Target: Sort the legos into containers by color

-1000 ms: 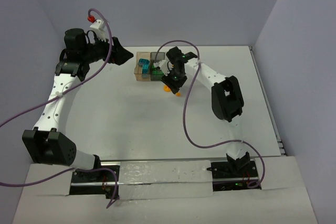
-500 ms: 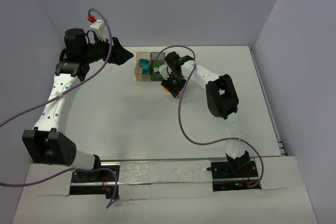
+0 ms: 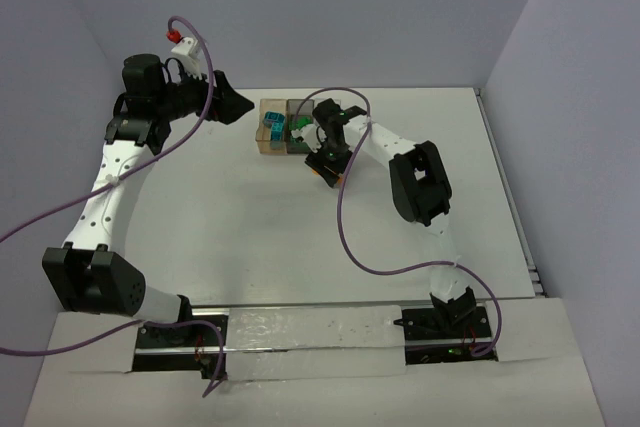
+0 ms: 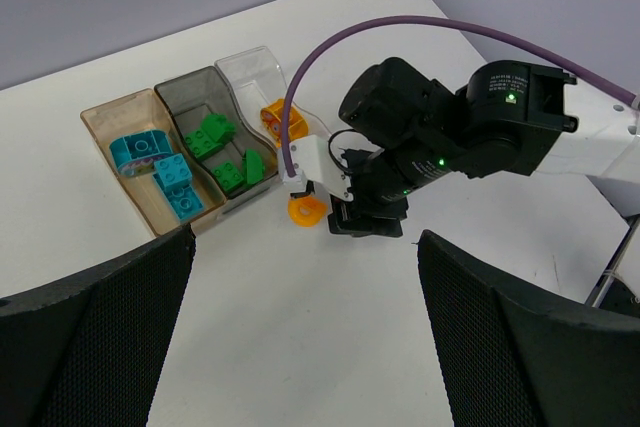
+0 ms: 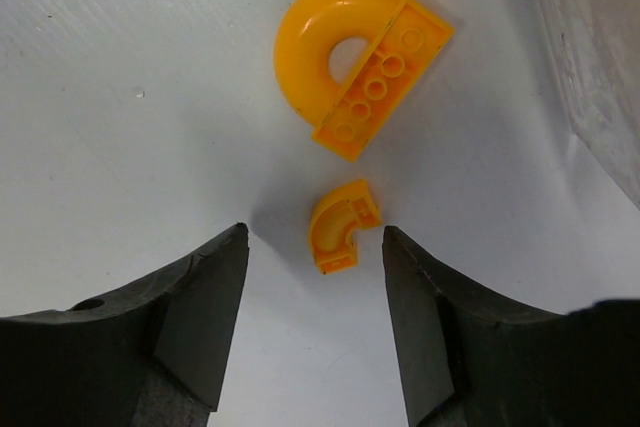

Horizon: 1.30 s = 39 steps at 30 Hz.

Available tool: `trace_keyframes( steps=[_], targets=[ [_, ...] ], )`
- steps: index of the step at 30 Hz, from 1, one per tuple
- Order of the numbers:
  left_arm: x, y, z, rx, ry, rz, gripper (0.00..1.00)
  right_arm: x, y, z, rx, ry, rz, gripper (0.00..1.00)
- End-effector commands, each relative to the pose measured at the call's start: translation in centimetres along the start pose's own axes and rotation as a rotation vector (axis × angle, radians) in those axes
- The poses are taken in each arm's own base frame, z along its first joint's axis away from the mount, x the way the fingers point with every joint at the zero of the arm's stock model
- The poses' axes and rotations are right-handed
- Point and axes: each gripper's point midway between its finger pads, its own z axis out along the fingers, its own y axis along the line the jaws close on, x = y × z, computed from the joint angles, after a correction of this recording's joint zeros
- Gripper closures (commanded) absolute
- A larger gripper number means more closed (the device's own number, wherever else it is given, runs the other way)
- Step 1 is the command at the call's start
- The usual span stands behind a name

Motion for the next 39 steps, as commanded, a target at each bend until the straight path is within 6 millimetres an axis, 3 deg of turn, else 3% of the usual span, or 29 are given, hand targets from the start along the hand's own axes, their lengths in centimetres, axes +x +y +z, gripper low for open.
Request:
trace_keyframes(
  steps=[1,10,19,25,30,39],
  targets=[
    [-2.7,-1.2,-1.0,0.016,-0.060,0.057,0.01,-1.5,-0.7,-0.4,0.011,-0.044,-0.014,0.40],
    [-3.5,-1.5,-1.2,0.021,-0.071,0.063,0.01,-1.3,0.0,-0.3,-0.048,-0.035,-0.012,0.45],
    [-3.5,-1.5,-1.1,0.022,-0.072,0.059,0.01,-0.3,-0.8,0.7,-0.002,0.000,-0.006,0.35],
    [-3.6,-1.4,-1.1,0.021,-0.073,0.062,0.01,-0.2,-0.9,0.8,-0.011,0.000,-0.009,0.46],
    [-3.9,-1.6,-1.1,0.024,-0.076,0.063,0.01,0.4,-0.4,1.1,-0.043,0.019,-0.021,0.47],
    [-4.0,-1.6,-1.5,0.015,-0.082,0.075,0.01,0.6,1.9,-0.3,-0.096,0.001,-0.058,0.88]
  ],
)
